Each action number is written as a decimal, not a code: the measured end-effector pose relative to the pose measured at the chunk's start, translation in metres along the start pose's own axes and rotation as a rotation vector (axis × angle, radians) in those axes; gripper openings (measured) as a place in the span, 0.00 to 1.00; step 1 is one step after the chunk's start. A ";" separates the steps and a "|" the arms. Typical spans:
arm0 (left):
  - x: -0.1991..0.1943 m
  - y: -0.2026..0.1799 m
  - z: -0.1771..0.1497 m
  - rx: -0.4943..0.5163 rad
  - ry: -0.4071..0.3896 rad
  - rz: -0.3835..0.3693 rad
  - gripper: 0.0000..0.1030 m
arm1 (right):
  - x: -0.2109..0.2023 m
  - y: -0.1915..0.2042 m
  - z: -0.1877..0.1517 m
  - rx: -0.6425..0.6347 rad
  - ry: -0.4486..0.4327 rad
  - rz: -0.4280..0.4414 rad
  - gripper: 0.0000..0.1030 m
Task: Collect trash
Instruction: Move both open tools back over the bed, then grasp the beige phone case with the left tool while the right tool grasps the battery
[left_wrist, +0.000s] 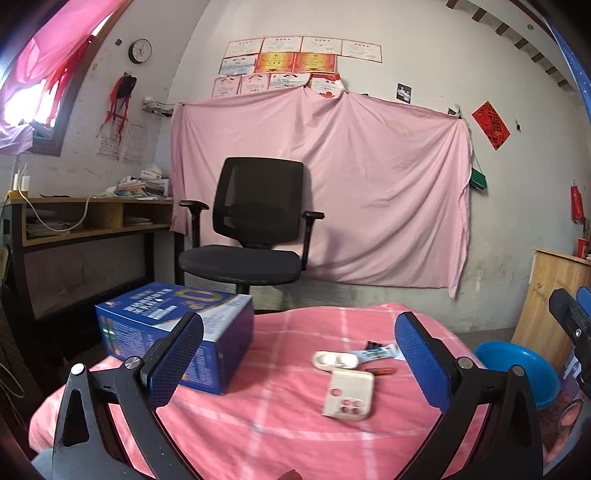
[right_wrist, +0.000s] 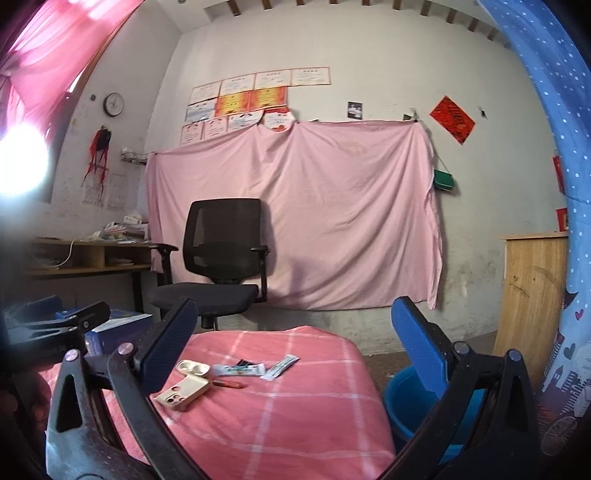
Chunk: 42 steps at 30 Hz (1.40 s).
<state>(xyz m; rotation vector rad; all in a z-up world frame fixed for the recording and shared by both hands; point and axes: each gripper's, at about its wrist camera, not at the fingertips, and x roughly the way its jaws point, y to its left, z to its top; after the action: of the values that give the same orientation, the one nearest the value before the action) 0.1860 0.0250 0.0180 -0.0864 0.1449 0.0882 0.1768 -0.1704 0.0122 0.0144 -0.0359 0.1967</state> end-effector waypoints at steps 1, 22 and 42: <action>0.000 0.002 -0.001 0.002 -0.004 0.004 0.99 | 0.001 0.003 -0.001 -0.003 0.004 0.005 1.00; 0.051 0.034 -0.033 -0.039 0.274 -0.080 0.98 | 0.072 0.022 -0.038 -0.004 0.349 0.052 1.00; 0.118 -0.025 -0.064 0.082 0.601 -0.282 0.68 | 0.127 0.003 -0.072 0.043 0.693 0.067 0.87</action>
<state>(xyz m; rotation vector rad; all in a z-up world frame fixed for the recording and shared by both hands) 0.2962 0.0038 -0.0602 -0.0483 0.7333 -0.2291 0.3029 -0.1418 -0.0551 -0.0125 0.6598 0.2607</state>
